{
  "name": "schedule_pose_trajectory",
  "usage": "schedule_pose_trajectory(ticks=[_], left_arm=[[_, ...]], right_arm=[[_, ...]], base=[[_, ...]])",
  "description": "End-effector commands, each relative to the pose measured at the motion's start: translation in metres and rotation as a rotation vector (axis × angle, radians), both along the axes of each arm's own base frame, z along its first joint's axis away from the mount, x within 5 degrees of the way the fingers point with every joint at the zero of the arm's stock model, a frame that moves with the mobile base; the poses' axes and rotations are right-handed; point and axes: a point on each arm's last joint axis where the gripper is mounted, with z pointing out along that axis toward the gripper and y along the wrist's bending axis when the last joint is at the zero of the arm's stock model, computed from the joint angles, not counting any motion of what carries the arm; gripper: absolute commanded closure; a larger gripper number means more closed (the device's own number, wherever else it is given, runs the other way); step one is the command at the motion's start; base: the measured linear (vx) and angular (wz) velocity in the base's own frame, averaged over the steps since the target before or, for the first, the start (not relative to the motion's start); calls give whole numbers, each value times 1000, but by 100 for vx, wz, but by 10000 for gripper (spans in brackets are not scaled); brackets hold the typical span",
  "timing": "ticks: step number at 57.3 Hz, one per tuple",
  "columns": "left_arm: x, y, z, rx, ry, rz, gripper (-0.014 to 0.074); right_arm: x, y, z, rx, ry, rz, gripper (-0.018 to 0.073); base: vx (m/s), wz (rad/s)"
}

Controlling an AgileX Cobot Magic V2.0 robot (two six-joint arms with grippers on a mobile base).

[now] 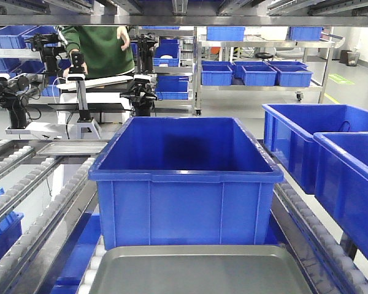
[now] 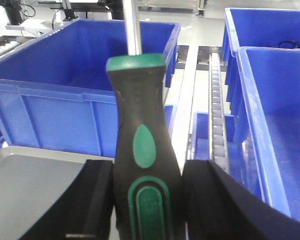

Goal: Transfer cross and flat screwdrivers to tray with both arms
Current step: 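Lower both held screwdrivers toward the grey metal tray, then set both screwdrivers down in the tray and open both grippers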

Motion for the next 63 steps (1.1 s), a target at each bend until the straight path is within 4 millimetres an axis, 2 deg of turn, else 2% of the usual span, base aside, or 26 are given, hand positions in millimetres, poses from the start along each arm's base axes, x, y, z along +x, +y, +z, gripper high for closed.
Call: schedule_pose_trajectory(ticks=[1, 24, 29, 32, 45, 54, 63], left_arm=[[-5, 0, 22, -44, -140, -8, 596], [-5, 0, 21, -42, -132, -8, 596], [-3, -3, 17, -80, -84, -23, 596], [0, -7, 11, -135, -15, -49, 596], [30, -39, -19, -193, 263, -290, 596], [57, -60, -37, -328, 408, -426, 596], [70, -76, -51, -390, 506, -500, 596]], right_arm=[[-2, 2, 17, 37, -126, 8, 568], [-2, 3, 18, 51, -124, 15, 568], [-2, 5, 16, 74, -107, 29, 568], [4, 8, 12, 97, -56, 51, 568], [30, 25, -9, 163, 152, 211, 568], [52, 31, -21, 232, 242, 241, 568], [66, 34, -42, 277, 336, 243, 568]], base=[[0, 0], [0, 0], [0, 0], [0, 0], [0, 0], [0, 0], [0, 0]])
